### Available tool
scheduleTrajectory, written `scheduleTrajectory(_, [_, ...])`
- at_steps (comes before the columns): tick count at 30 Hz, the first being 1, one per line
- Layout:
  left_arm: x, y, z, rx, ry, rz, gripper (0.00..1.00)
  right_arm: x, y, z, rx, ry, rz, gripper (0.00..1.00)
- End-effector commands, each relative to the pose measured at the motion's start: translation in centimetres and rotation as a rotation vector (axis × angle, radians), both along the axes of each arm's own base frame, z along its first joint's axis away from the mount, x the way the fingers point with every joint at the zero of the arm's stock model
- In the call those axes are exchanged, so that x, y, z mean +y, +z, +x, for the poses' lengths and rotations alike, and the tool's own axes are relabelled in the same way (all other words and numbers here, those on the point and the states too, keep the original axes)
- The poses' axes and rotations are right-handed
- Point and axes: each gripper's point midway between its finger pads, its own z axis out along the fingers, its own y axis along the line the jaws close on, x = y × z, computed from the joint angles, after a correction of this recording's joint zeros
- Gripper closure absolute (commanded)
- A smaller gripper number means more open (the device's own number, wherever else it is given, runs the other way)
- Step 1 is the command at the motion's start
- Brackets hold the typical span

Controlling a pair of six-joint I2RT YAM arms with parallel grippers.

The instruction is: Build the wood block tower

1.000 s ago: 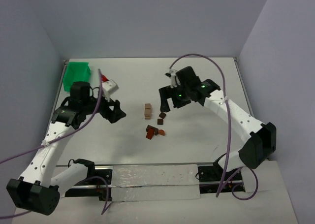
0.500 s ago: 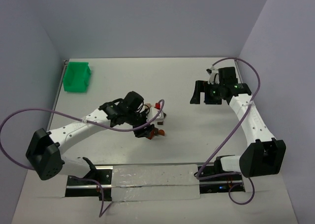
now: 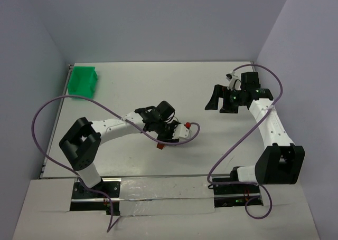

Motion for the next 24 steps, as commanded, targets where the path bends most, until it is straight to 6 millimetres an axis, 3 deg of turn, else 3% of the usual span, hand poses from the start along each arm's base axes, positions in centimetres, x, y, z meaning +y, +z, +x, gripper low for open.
scheduleTrajectory(1, [-2.2,0.6,1.8,-0.121,-0.085,-0.071,0.5,0.8,0.3,-0.4,0.022,0.027,0.063,0.0])
scheduleTrajectory(3, [-2.0,-0.7,2.1,-0.138,-0.092,-0.047,0.51,0.9,0.1,-0.5,0.028,0.036,0.07,0.0])
scheduleTrajectory(10, [-1.9,-2.5,2.6,-0.154,-0.099,-0.023,0.51,1.2,-0.2,-0.6,0.047,0.054,0.085,0.0])
scheduleTrajectory(24, [-1.0,-4.6,2.2,-0.134,-0.113,0.026,0.53,1.4,-0.4,-0.7,0.064,0.066,0.103,0.0])
